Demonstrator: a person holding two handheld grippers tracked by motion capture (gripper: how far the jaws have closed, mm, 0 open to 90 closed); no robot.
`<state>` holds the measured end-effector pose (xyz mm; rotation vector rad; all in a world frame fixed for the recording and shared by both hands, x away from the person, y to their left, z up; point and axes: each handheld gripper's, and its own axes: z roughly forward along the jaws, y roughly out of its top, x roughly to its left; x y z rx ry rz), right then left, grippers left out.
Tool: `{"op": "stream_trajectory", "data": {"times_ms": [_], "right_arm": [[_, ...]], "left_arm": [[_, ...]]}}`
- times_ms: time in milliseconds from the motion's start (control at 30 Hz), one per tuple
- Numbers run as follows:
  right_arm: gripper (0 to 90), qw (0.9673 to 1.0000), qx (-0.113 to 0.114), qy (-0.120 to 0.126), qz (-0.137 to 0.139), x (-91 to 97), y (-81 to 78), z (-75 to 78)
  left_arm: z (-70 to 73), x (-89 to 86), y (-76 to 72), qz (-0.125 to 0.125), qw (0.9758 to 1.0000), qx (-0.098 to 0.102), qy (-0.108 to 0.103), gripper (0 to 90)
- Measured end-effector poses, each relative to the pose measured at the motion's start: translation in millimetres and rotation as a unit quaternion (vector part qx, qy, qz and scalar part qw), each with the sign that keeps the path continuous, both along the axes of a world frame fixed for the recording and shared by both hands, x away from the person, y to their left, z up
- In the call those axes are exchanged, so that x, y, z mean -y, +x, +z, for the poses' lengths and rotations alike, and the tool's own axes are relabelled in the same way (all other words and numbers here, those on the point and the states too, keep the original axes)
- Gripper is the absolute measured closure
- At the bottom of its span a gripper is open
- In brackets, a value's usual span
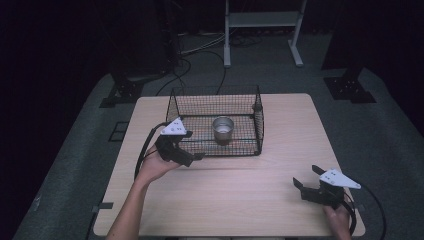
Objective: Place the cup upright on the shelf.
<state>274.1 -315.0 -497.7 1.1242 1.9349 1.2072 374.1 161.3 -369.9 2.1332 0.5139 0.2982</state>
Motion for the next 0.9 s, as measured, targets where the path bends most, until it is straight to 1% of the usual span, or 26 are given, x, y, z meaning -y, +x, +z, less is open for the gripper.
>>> {"op": "stream_trajectory", "data": {"times_ms": [333, 500, 567, 767, 800, 900], "right_arm": [[13.5, 1.0, 0.0, -0.005, -0.002, -1.0, 0.1, -0.1], [13.5, 1.0, 0.0, -0.007, -0.001, -1.2, 0.2, -0.1], [13.5, 1.0, 0.0, -0.007, -0.001, -1.3, 0.2, -0.1], [13.5, 1.0, -0.002, -0.008, -0.002, -1.7, -0.1, 0.0], [13.5, 1.0, -0.002, -0.008, -0.002, -1.7, -0.1, 0.0], [13.5, 1.0, -0.002, -0.009, -0.003, -1.9, -0.2, 0.0]], "left_arm": [[-11.8, -11.5, -16.1, 0.01, 0.9999, 0.003, -0.009, 6.6], [-18.7, -17.8, -22.4, 0.015, 0.9999, 0.003, -0.007, 6.5], [-21.7, -20.5, -25.1, 0.018, 0.9998, 0.0, -0.012, 6.5], [-27.1, -27.2, -33.0, 0.023, 0.9995, 0.003, -0.022, 6.5], [-28.2, -28.3, -34.4, 0.025, 0.9993, 0.003, -0.028, 6.5], [-31.3, -31.3, -37.7, 0.028, 0.9992, 0.004, -0.029, 6.5]]}}
